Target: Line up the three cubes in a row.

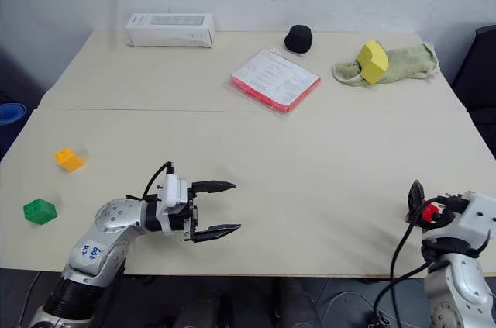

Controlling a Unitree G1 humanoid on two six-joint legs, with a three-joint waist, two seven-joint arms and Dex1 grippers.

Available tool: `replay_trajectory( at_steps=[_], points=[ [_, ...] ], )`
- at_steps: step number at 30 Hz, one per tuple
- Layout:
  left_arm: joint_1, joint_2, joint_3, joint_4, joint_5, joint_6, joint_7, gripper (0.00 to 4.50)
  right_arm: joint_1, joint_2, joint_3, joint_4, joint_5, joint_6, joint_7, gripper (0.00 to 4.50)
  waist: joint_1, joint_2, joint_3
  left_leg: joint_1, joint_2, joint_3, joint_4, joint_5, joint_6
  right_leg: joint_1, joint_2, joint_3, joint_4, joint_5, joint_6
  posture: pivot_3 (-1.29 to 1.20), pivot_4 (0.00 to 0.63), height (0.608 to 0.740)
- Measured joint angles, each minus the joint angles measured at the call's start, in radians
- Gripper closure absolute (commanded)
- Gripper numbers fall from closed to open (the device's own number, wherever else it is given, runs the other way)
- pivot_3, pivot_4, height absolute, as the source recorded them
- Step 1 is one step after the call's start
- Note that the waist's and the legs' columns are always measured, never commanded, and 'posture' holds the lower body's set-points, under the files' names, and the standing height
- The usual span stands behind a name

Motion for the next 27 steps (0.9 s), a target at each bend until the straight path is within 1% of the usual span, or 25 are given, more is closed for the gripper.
replay_trajectory(
  at_steps=[2, 5, 9, 10, 12, 15, 16, 17, 18, 20, 21, 23, 25, 26, 27],
  points=[
    [0.014, 0.003, 0.003, -0.021, 0.003, 0.001, 0.012, 0.03, -0.039, 0.012, -0.001, 0.028, -0.036, 0.038, -0.064, 0.0, -0.001, 0.0, 0.0, 0.0, 0.0, 0.0, 0.0, 0.0, 0.0, 0.0, 0.0, 0.0, 0.0, 0.0, 0.0, 0.0, 0.15, 0.74],
    [0.022, 0.003, 0.003, -0.03, 0.005, 0.007, 0.027, 0.0, -0.065, 0.058, 0.008, 0.028, -0.048, 0.085, -0.123, 0.57, -0.002, 0.0, 0.0, 0.0, 0.001, 0.0, -0.001, 0.0, -0.001, 0.0, 0.001, 0.0, 0.0, 0.0, 0.0, 0.0, 0.15, 0.74],
    [0.025, 0.003, 0.003, -0.032, 0.007, 0.009, 0.04, 0.0, -0.067, 0.115, 0.041, 0.025, -0.049, 0.116, -0.144, 1.93, -0.004, 0.0, 0.0, 0.0, 0.0, 0.0, -0.001, 0.0, -0.001, 0.0, 0.0, 0.0, 0.001, 0.0, 0.0, 0.0, 0.15, 0.74],
    [0.025, 0.003, 0.003, -0.032, 0.008, 0.009, 0.043, 0.0, -0.07, 0.123, 0.041, 0.02, -0.049, 0.122, -0.146, 2.21, -0.003, 0.0, 0.0, 0.0, 0.0, 0.0, -0.001, 0.0, -0.001, 0.0, 0.0, 0.0, 0.0, 0.0, 0.001, 0.0, 0.15, 0.74],
    [0.026, 0.003, 0.003, -0.032, 0.009, 0.009, 0.045, 0.0, -0.072, 0.125, 0.045, 0.004, -0.049, 0.127, -0.143, 2.96, -0.003, 0.0, 0.0, 0.0, 0.0, 0.0, -0.001, 0.0, 0.0, 0.0, 0.0, 0.0, 0.0, 0.0, 0.001, 0.0, 0.15, 0.74],
    [0.026, 0.003, 0.003, -0.032, 0.01, 0.008, 0.052, 0.0, -0.072, 0.119, 0.055, -0.007, -0.045, 0.124, -0.101, 2.97, -0.004, 0.0, 0.0, 0.0, 0.0, 0.0, -0.001, 0.0, 0.0, 0.0, 0.0, 0.0, 0.0, 0.0, 0.001, 0.0, 0.15, 0.74],
    [0.026, 0.003, 0.003, -0.032, 0.01, 0.008, 0.054, 0.0, -0.065, 0.072, 0.076, -0.006, -0.032, 0.113, -0.018, 2.97, -0.005, 0.001, 0.0, 0.0, 0.0, 0.001, 0.0, 0.0, 0.001, 0.0, 0.0, 0.001, 0.0, 0.0, 0.001, 0.0, 0.15, 0.74],
    [0.026, 0.003, 0.004, -0.032, 0.011, 0.007, 0.056, 0.0, -0.067, 0.001, 0.104, -0.01, -0.015, 0.089, 0.09, 2.97, -0.007, 0.002, 0.001, 0.0, 0.0, 0.002, -0.001, -0.002, 0.005, 0.0, 0.0, 0.002, 0.0, 0.001, 0.002, 0.0, 0.15, 0.74],
    [0.025, 0.003, 0.004, -0.032, 0.011, 0.007, 0.058, 0.0, -0.067, -0.066, 0.129, -0.013, -0.007, 0.061, 0.195, 2.97, -0.008, 0.002, 0.001, 0.001, 0.0, 0.003, 0.0, -0.003, 0.006, 0.0, 0.001, 0.002, 0.0, 0.001, 0.003, 0.0, 0.15, 0.74],
    [0.024, 0.003, 0.004, -0.028, 0.012, 0.004, 0.061, 0.0, -0.081, -0.265, 0.223, -0.023, 0.001, -0.04, 0.508, 2.97, -0.007, 0.001, 0.001, 0.001, 0.0, 0.001, 0.0, -0.003, 0.006, 0.001, 0.003, 0.001, -0.002, 0.001, 0.003, 0.0, 0.15, 0.74],
    [0.023, 0.003, 0.004, -0.025, 0.014, 0.001, 0.062, 0.0, -0.092, -0.338, 0.27, -0.024, -0.002, -0.084, 0.638, 2.97, -0.005, 0.001, 0.0, 0.001, 0.001, 0.0, 0.0, -0.003, 0.006, 0.001, 0.004, 0.001, -0.002, 0.001, 0.003, 0.0, 0.15, 0.74],
    [0.02, 0.003, 0.005, -0.014, 0.017, -0.007, 0.062, 0.0, -0.158, -0.477, 0.424, 0.04, -0.032, -0.185, 0.929, 2.97, -0.004, -0.001, 0.001, 0.001, 0.001, 0.0, 0.0, -0.003, 0.006, 0.001, 0.005, 0.0, -0.003, 0.001, 0.003, 0.0, 0.15, 0.74],
    [0.016, 0.002, 0.004, -0.009, 0.021, -0.014, 0.062, 0.0, -0.255, -0.497, 0.526, 0.158, -0.062, -0.261, 1.108, 2.97, -0.002, -0.004, 0.002, 0.0, 0.001, 0.0, 0.001, -0.003, 0.006, 0.001, 0.005, 0.0, -0.003, 0.001, 0.003, 0.0, 0.15, 0.74],
    [0.015, 0.002, 0.005, -0.008, 0.022, -0.016, 0.062, 0.0, -0.297, -0.493, 0.561, 0.211, -0.071, -0.288, 1.167, 2.97, -0.001, -0.004, 0.003, 0.0, 0.001, 0.0, 0.001, -0.003, 0.006, 0.001, 0.003, 0.0, -0.002, 0.001, 0.003, 0.0, 0.15, 0.74],
    [0.02, 0.005, 0.014, -0.005, 0.024, -0.017, 0.062, 0.0, -0.377, -0.473, 0.607, 0.292, -0.078, -0.315, 1.238, 2.97, -0.004, -0.004, 0.003, 0.0, 0.001, 0.0, 0.002, -0.003, 0.006, 0.001, 0.003, 0.0, -0.002, 0.001, 0.003, 0.0, 0.15, 0.74]
  ],
)
